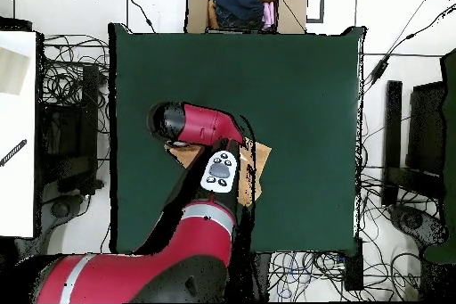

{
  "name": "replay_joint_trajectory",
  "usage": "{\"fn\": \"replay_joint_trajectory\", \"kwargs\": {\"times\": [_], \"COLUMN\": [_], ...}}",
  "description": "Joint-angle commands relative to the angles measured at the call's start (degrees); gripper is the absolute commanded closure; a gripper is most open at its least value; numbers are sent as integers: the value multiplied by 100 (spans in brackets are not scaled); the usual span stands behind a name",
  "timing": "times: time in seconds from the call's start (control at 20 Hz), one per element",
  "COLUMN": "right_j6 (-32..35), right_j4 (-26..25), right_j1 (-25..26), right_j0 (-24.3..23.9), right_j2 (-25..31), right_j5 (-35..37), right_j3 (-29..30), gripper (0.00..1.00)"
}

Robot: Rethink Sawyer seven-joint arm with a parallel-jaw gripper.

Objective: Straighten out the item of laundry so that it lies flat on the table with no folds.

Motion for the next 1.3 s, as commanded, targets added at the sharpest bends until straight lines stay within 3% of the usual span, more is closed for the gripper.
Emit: {"fn": "replay_joint_trajectory", "kwargs": {"times": [0.05, 0.35, 1.3], "right_j6": [194, 191, 466], "right_j4": [-336, -453, -751], "right_j1": [73, -166, -293], "right_j0": [-167, -194, -246], "right_j2": [763, 801, 893], "right_j5": [244, 57, -174], "right_j3": [149, 626, 946], "gripper": [0, 0, 0]}}
